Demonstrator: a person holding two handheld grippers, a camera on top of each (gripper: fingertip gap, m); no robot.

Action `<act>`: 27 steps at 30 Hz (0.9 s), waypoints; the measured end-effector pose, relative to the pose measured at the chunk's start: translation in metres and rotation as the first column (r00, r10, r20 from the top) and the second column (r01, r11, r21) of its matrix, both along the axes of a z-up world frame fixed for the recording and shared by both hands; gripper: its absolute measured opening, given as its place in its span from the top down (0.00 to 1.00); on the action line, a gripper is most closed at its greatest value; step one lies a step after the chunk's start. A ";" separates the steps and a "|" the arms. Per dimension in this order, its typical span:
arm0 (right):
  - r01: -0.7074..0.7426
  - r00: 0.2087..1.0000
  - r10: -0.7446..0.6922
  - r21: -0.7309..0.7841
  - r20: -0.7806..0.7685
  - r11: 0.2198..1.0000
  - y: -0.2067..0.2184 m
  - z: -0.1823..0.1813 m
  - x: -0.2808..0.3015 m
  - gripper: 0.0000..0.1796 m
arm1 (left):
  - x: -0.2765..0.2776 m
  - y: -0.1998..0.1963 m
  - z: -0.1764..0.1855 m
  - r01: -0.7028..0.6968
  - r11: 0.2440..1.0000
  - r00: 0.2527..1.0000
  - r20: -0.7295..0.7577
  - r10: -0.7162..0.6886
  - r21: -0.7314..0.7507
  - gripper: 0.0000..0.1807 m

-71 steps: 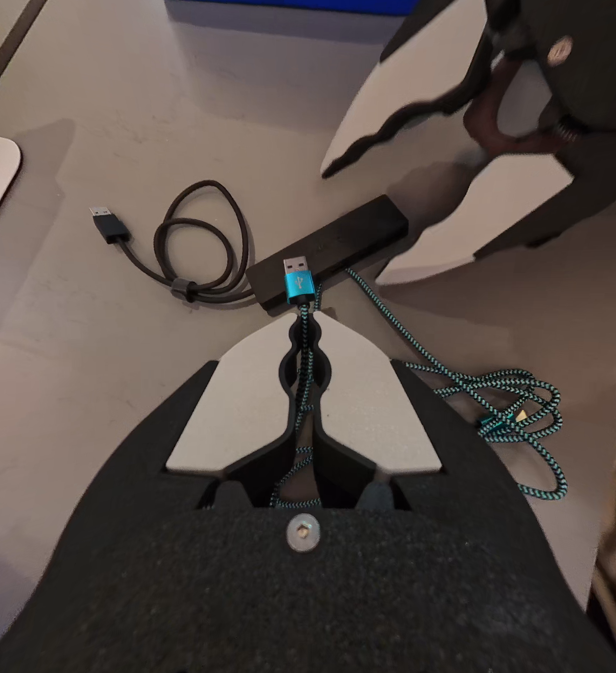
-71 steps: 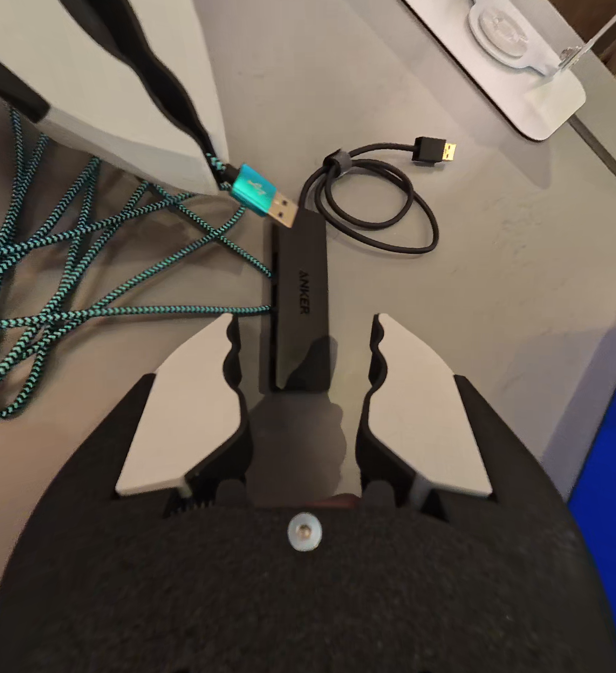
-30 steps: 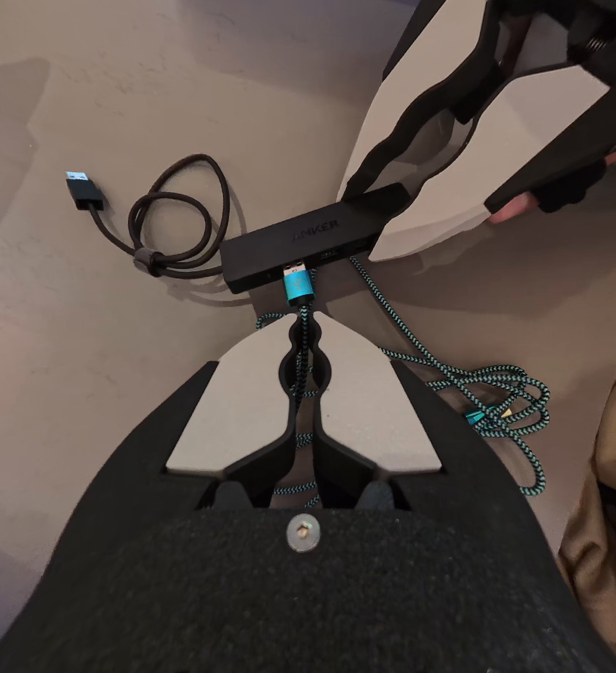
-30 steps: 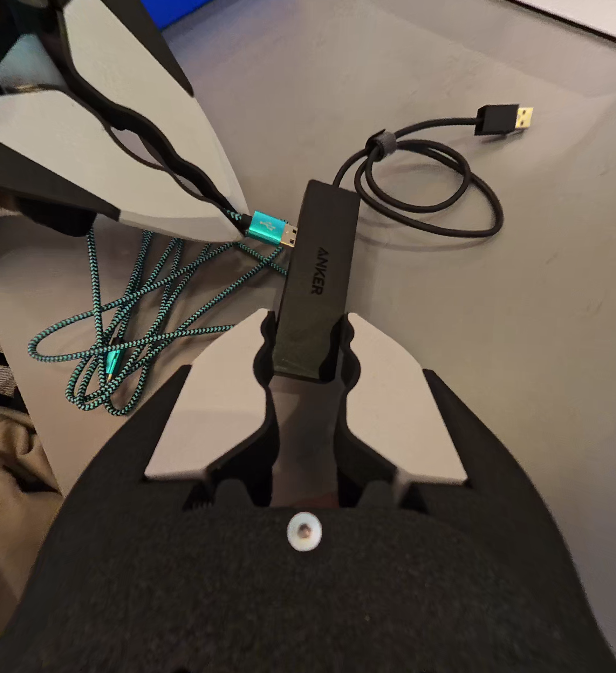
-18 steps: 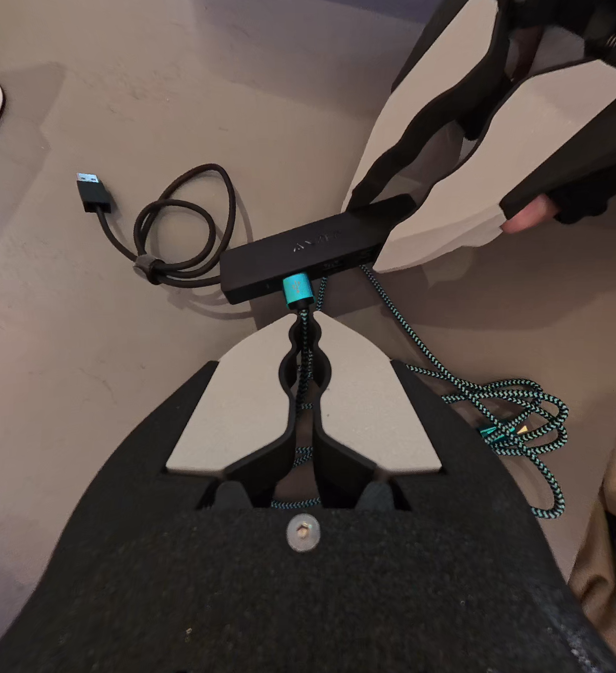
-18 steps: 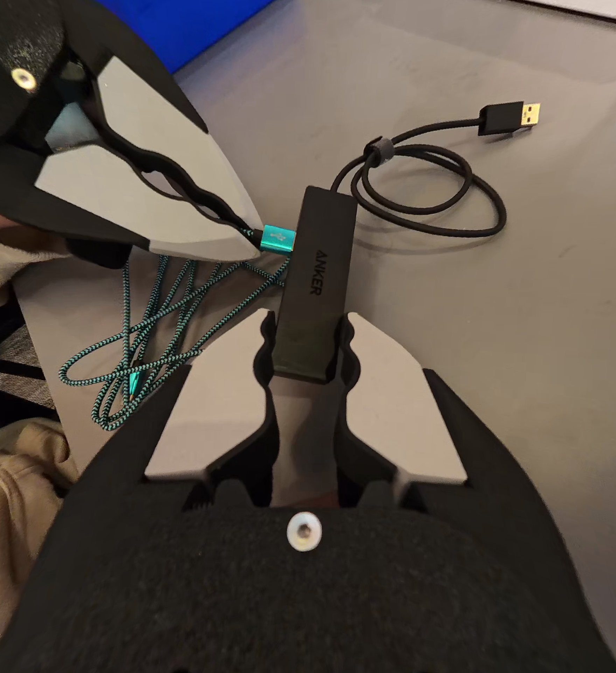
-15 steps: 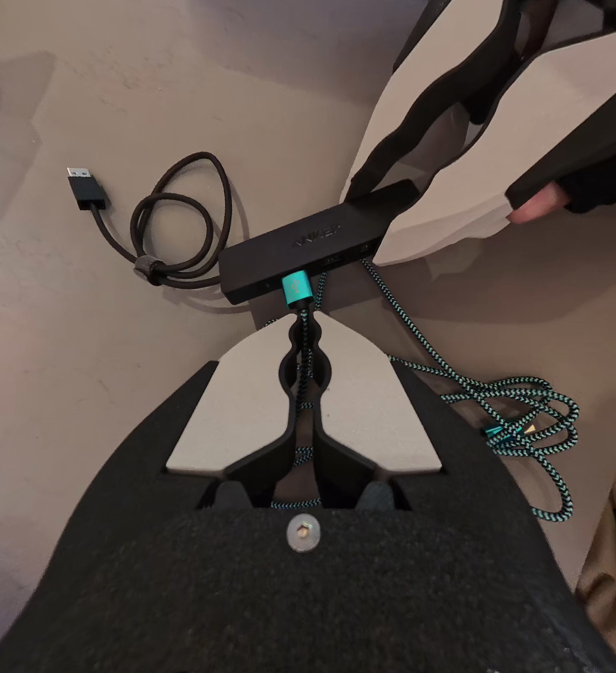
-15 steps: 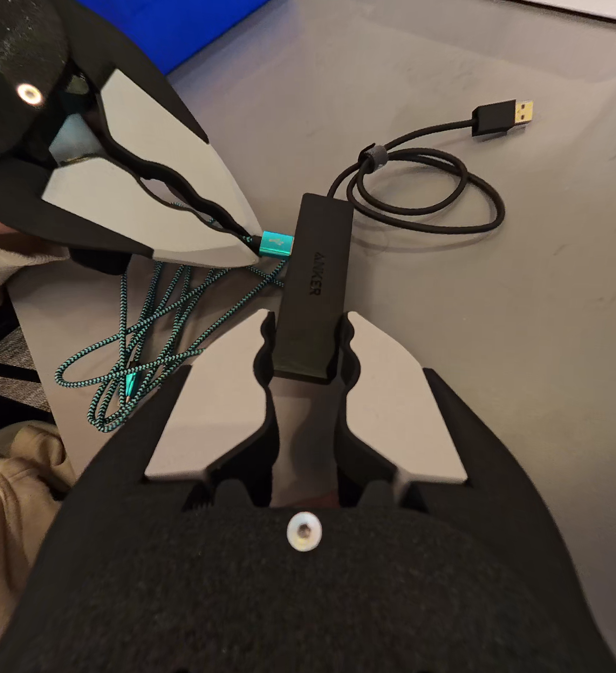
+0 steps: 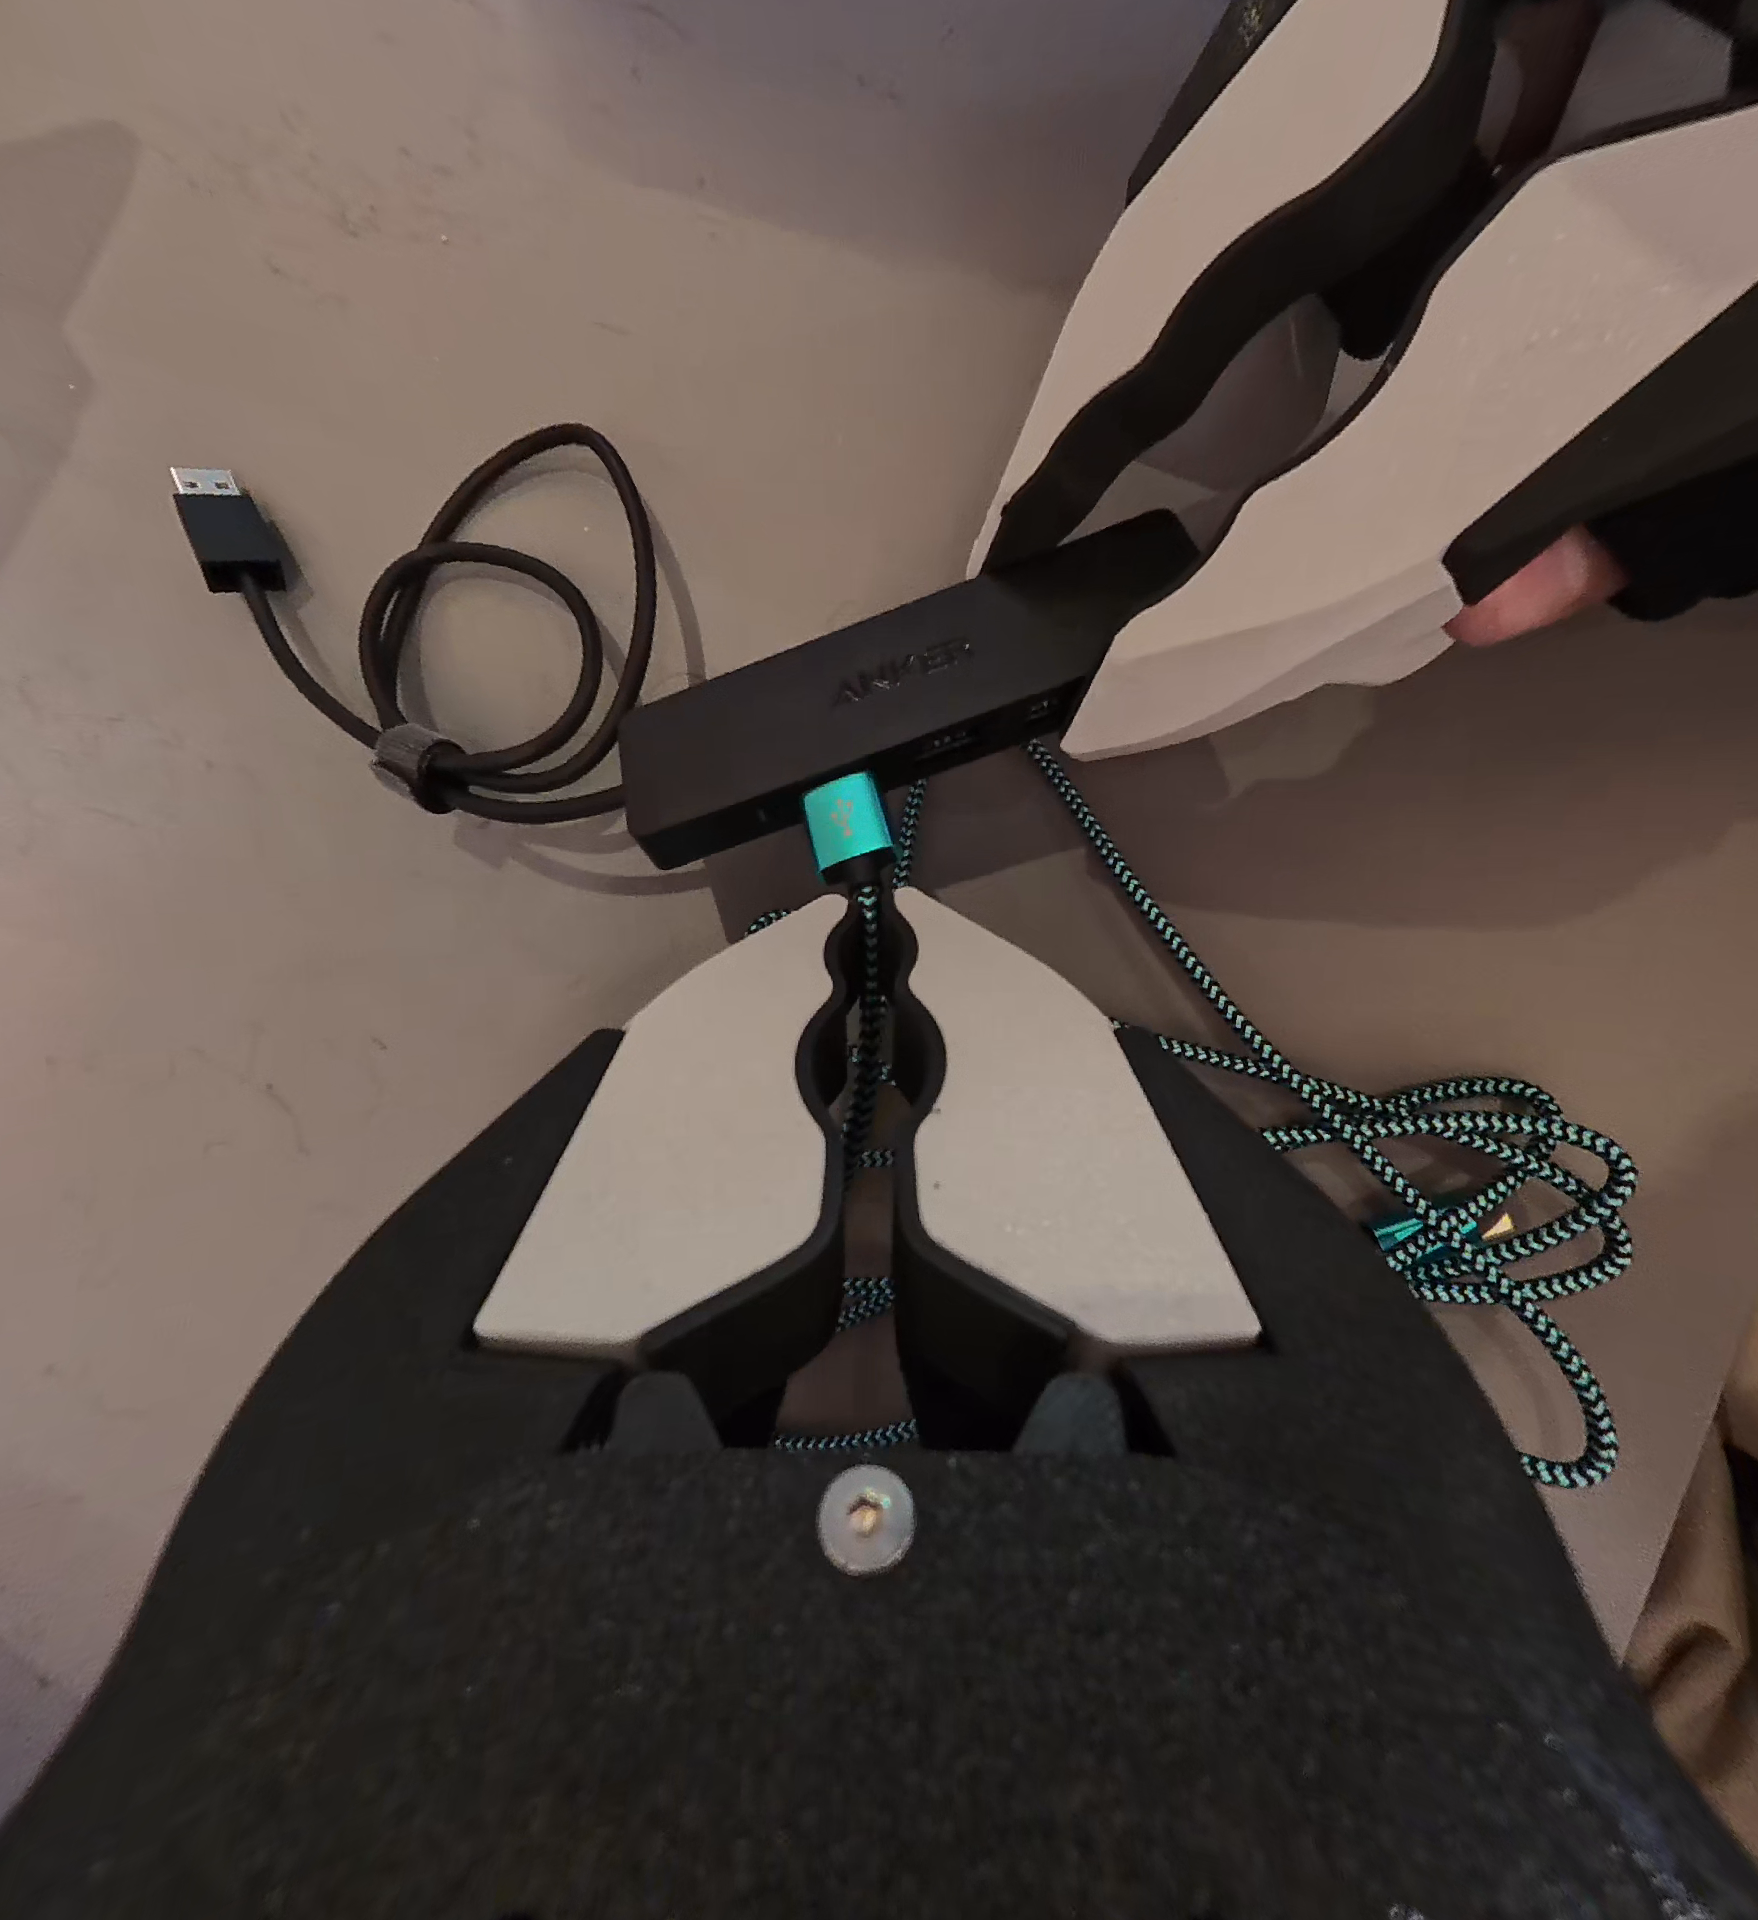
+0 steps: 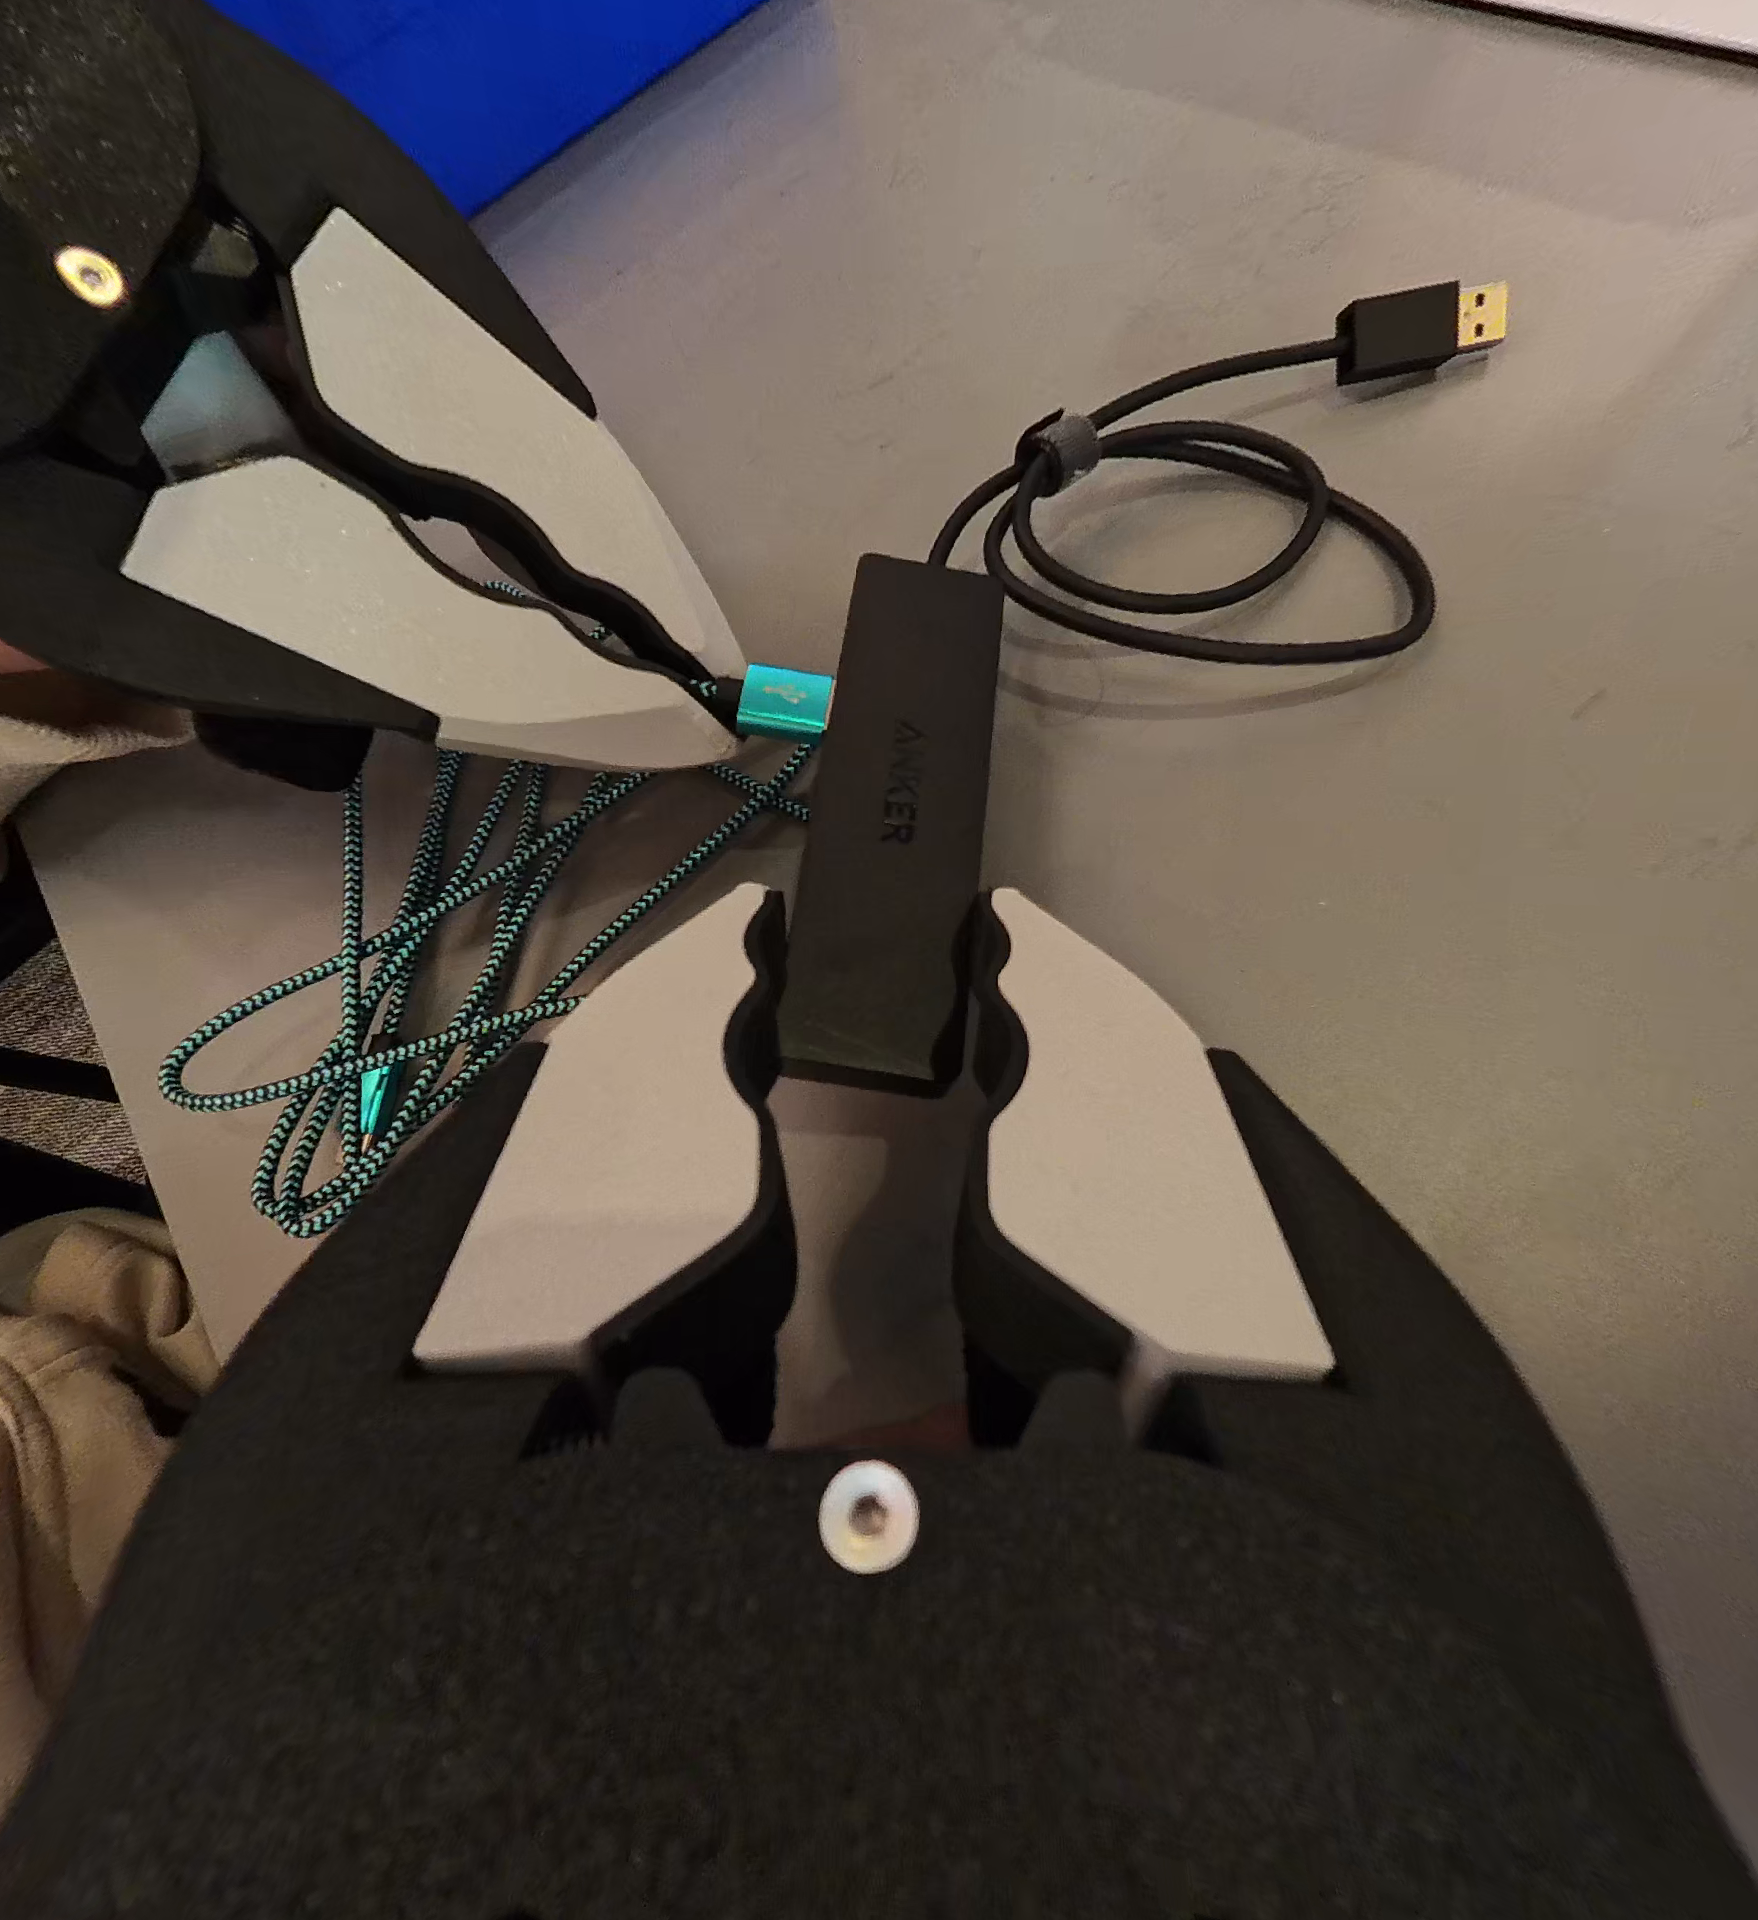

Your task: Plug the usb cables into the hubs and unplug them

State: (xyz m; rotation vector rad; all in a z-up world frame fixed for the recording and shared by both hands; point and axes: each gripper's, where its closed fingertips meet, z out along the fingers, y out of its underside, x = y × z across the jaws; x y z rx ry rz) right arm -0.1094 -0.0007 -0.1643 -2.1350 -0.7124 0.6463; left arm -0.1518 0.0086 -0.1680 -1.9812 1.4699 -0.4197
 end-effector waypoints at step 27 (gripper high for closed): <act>0.141 0.983 -0.142 -0.018 -0.115 0.990 0.014 0.007 0.021 0.81 | -0.074 -0.010 0.035 -0.410 0.910 0.831 0.435 0.346 0.061 0.77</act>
